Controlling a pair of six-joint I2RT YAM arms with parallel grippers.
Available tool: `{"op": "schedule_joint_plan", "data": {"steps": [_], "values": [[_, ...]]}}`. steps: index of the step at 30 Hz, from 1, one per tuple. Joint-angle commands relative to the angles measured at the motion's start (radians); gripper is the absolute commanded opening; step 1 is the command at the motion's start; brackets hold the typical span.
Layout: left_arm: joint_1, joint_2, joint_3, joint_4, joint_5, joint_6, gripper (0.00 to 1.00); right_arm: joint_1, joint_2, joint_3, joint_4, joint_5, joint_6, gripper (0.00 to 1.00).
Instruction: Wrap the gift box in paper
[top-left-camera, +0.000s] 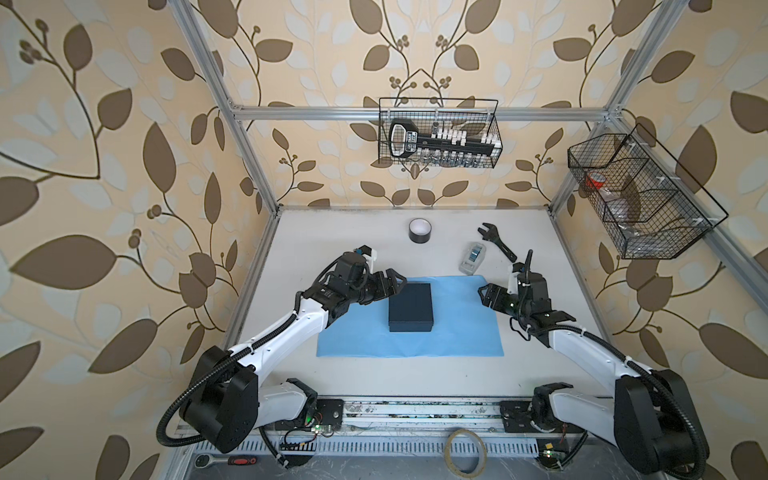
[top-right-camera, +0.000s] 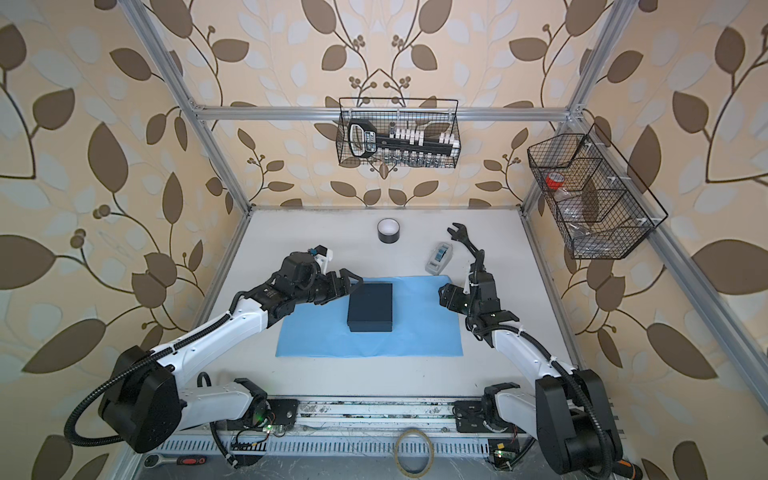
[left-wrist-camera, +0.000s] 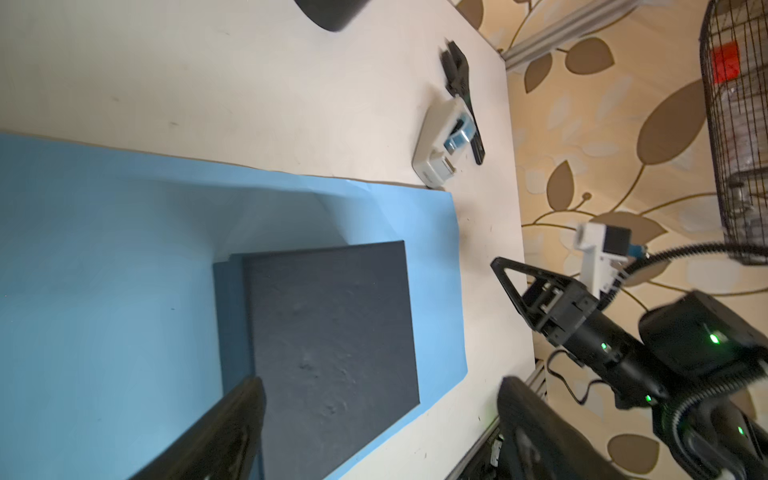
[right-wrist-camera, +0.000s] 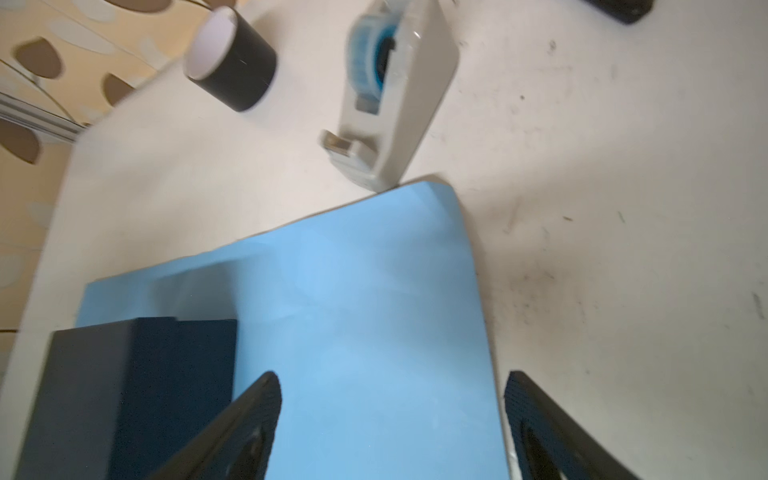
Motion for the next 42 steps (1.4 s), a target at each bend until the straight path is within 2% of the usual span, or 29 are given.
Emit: {"op": "schedule_joint_plan", "data": {"steps": [1, 10, 14, 19, 27, 42], "values": [[-0.067, 0.024, 0.054, 0.012, 0.034, 0.035, 0.9, -0.024, 0.068, 0.046, -0.018, 0.058, -0.045, 0.87], [-0.097, 0.104, 0.067, 0.065, 0.069, 0.017, 0.89, -0.042, 0.278, 0.138, 0.017, -0.083, -0.072, 0.85], [-0.098, 0.132, 0.068, 0.069, 0.079, 0.019, 0.89, -0.058, 0.317, 0.142, 0.042, -0.143, -0.071, 0.83], [-0.099, 0.142, 0.063, 0.073, 0.083, 0.021, 0.88, -0.09, 0.365, 0.128, 0.105, -0.287, -0.052, 0.78], [-0.1, 0.125, 0.058, 0.049, 0.07, 0.035, 0.88, -0.132, 0.347, 0.041, 0.244, -0.447, 0.019, 0.69], [-0.099, 0.121, 0.054, 0.035, 0.061, 0.043, 0.88, -0.169, 0.234, -0.101, 0.299, -0.434, 0.035, 0.64]]}}
